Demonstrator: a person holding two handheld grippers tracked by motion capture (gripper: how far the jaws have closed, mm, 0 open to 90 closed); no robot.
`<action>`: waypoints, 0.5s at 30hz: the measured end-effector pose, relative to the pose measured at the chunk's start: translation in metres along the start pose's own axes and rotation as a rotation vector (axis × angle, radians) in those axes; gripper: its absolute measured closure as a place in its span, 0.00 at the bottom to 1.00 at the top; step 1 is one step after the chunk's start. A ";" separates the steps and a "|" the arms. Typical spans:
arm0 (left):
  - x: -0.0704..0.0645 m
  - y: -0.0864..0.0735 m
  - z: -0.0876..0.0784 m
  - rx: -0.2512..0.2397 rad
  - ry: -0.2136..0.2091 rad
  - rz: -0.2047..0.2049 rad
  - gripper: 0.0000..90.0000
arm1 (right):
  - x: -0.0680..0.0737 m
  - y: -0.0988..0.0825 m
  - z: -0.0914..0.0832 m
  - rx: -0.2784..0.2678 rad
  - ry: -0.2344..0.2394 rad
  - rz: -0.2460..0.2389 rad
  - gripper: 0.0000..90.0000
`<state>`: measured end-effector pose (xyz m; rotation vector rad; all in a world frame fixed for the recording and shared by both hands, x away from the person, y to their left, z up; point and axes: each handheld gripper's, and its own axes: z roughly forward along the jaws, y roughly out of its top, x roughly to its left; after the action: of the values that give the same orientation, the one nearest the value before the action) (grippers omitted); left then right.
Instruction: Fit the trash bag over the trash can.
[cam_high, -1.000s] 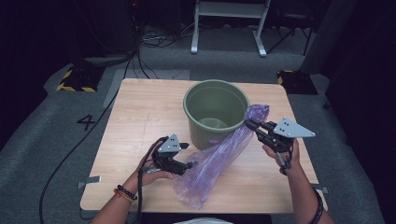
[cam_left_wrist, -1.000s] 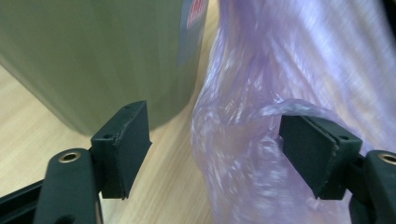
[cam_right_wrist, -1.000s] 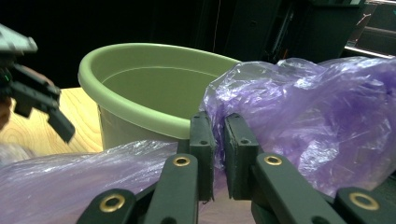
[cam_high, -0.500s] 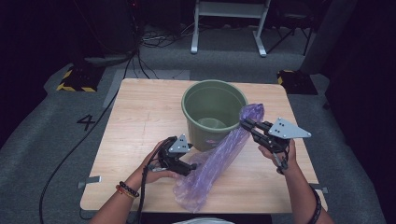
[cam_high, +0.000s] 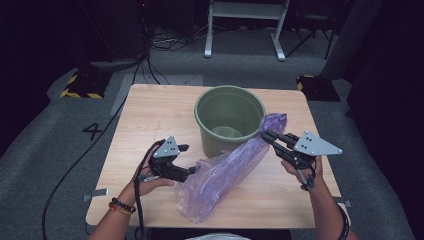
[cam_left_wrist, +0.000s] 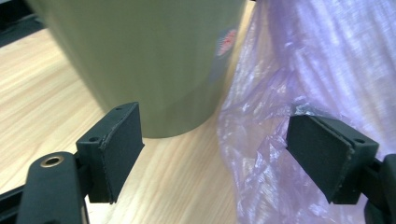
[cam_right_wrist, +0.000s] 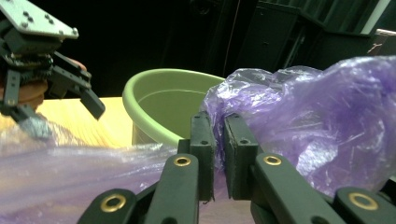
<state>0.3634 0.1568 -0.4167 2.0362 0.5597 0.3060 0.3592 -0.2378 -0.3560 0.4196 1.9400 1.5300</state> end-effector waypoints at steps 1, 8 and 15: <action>0.001 -0.001 -0.001 0.002 0.003 -0.004 0.20 | -0.001 -0.001 -0.002 -0.003 -0.003 0.004 0.93; 0.006 -0.008 -0.006 0.011 0.032 -0.015 0.19 | -0.013 -0.015 -0.021 -0.004 -0.046 0.050 0.95; -0.005 0.005 -0.003 -0.012 0.006 0.009 0.19 | -0.017 -0.019 -0.026 0.003 -0.060 0.059 0.95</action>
<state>0.3595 0.1543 -0.4114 2.0272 0.5512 0.3199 0.3575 -0.2732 -0.3658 0.5226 1.8993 1.5344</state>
